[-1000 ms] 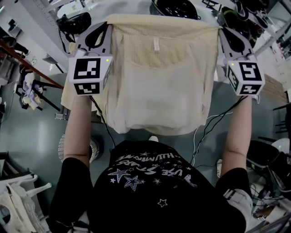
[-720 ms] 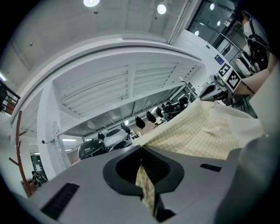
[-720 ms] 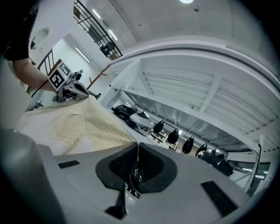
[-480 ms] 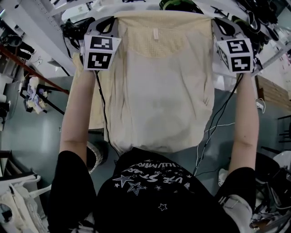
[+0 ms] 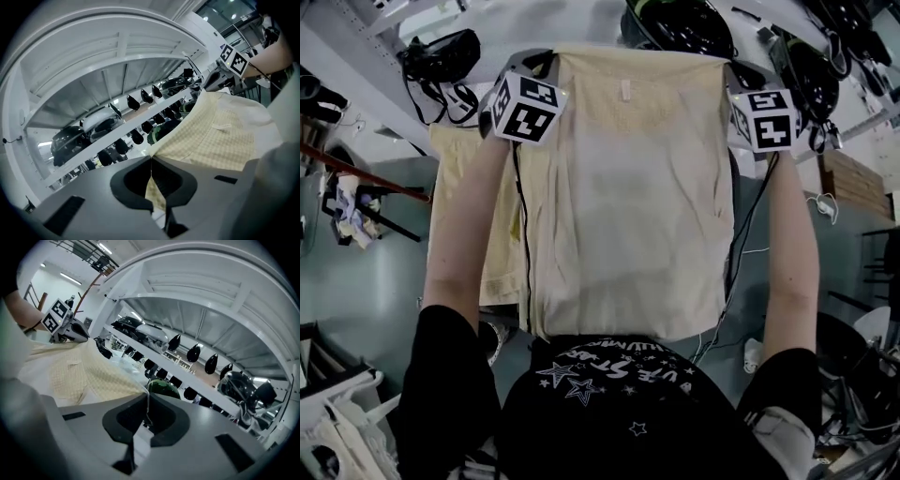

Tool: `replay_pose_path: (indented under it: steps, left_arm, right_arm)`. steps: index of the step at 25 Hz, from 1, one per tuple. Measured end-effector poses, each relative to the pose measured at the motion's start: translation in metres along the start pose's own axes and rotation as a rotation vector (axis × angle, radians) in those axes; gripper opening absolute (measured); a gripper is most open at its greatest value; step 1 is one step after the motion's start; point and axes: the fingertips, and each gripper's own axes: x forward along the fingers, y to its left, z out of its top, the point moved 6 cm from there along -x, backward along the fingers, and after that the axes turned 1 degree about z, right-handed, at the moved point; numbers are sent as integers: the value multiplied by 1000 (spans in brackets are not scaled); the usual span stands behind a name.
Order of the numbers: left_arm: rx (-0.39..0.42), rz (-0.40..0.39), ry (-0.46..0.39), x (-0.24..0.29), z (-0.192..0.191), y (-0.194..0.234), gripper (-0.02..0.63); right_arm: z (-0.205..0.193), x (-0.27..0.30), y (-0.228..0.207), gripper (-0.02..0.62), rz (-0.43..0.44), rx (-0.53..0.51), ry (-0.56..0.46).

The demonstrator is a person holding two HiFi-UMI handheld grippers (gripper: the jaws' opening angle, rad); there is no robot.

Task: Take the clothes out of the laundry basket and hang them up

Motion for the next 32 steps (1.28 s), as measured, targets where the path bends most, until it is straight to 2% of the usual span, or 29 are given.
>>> replay_pose_path:
  steps: [4, 9, 15, 19, 21, 22, 26, 32]
  left_arm:
    - [11, -80, 46, 26, -28, -16, 20]
    - [117, -178, 111, 50, -49, -43, 21]
    - [180, -220, 166, 65, -61, -61, 21]
    - [161, -259, 184, 66, -65, -66, 28]
    - [138, -278, 188, 65, -66, -67, 141]
    - [127, -288, 190, 65, -66, -67, 167]
    - [102, -276, 179, 63, -66, -65, 197]
    - [59, -206, 129, 32, -49, -56, 206]
  right_arm:
    - [-30, 28, 21, 21, 56, 27, 110]
    - [-60, 52, 39, 21, 100, 29, 218]
    - [-81, 67, 56, 21, 135, 60, 316]
    - [-86, 65, 64, 40, 138, 35, 358]
    - [-85, 62, 66, 75, 133, 35, 361]
    - [-84, 60, 67, 89, 130, 42, 359]
    - [-79, 47, 68, 159, 115, 69, 339]
    - [-73, 15, 71, 181, 84, 67, 288]
